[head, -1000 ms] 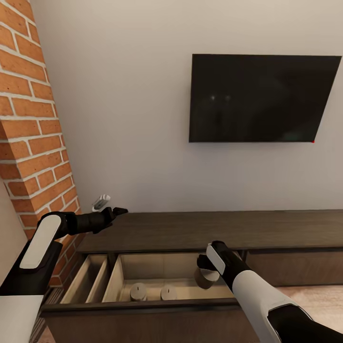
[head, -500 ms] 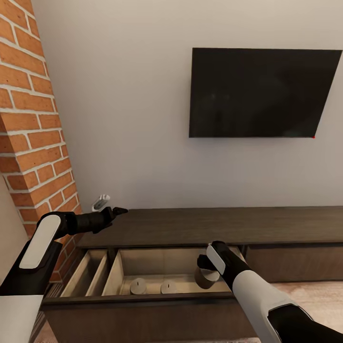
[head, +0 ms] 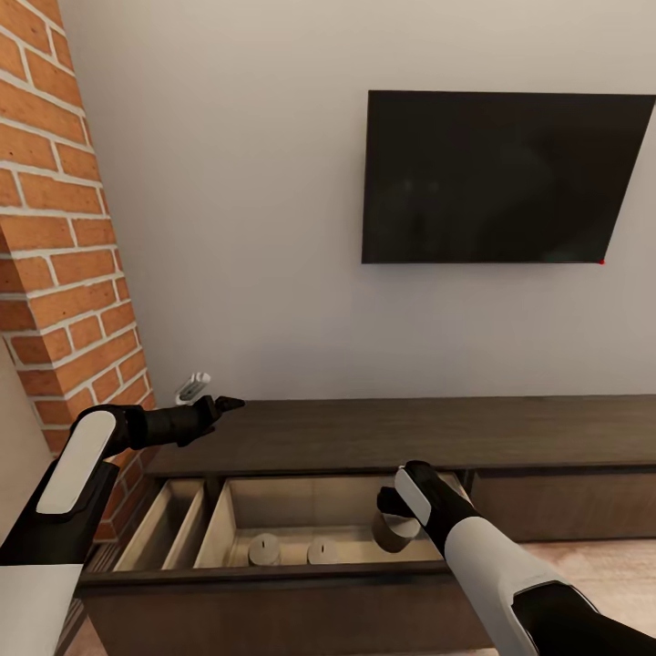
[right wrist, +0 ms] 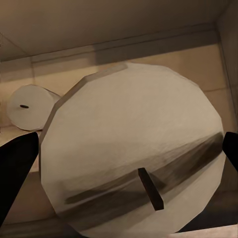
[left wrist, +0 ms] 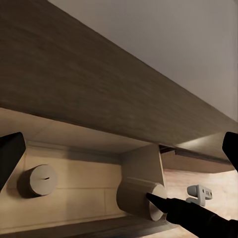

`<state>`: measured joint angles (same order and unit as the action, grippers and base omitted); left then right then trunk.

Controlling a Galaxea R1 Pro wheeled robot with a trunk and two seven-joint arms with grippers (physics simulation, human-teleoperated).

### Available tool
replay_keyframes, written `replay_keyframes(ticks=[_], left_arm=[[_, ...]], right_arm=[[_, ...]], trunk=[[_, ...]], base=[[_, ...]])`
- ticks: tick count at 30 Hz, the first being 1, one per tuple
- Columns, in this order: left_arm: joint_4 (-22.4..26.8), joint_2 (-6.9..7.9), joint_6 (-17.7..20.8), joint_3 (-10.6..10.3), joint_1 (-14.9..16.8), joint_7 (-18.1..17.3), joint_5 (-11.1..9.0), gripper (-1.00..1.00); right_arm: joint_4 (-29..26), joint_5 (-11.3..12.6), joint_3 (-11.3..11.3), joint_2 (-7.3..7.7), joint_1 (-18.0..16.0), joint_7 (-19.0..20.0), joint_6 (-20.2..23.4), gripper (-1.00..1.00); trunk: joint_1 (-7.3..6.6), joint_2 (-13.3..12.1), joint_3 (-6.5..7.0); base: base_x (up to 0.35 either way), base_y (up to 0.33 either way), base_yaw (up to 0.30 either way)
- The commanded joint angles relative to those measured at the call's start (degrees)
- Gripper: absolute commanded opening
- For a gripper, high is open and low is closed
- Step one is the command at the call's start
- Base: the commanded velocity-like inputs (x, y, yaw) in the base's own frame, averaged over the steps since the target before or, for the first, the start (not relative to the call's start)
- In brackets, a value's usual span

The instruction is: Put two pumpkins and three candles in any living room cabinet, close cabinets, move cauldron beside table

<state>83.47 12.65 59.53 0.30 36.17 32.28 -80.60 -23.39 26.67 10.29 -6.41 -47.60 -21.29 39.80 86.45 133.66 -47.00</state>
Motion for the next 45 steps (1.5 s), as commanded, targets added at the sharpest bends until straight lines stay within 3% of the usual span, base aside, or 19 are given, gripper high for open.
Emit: replay_keyframes(ticks=[1, 19, 31, 45], left_arm=[[0.1, 0.00, 0.1, 0.0, 0.0, 0.6, -0.6, 1.00], [0.1, -0.15, 0.1, -0.5, 0.0, 0.5, -0.7, 1.00], [0.1, 0.00, 0.1, 0.0, 0.0, 0.5, -0.9, 1.00], [0.1, 0.02, 0.2, 0.0, 0.0, 0.4, -1.7, 1.00]], right_arm=[[-0.1, 0.6, 0.4, 0.05, 0.0, -0.5, 0.2, -1.00], [-0.1, 0.6, 0.4, 0.08, 0.0, -0.5, 0.2, -1.00], [-0.1, 0.6, 0.4, 0.02, 0.0, -0.5, 0.2, -1.00], [-0.1, 0.6, 0.4, 0.08, 0.0, -0.5, 0.2, -1.00]], trunk=[[-0.01, 0.0, -0.06], [-0.01, 0.0, -0.06], [2.63, 4.8, -2.22], [2.63, 4.8, -2.22]], base=[[0.011, 0.000, 0.000], [0.071, 0.000, 0.000], [0.000, 0.000, 0.000], [0.038, 0.000, 0.000]])
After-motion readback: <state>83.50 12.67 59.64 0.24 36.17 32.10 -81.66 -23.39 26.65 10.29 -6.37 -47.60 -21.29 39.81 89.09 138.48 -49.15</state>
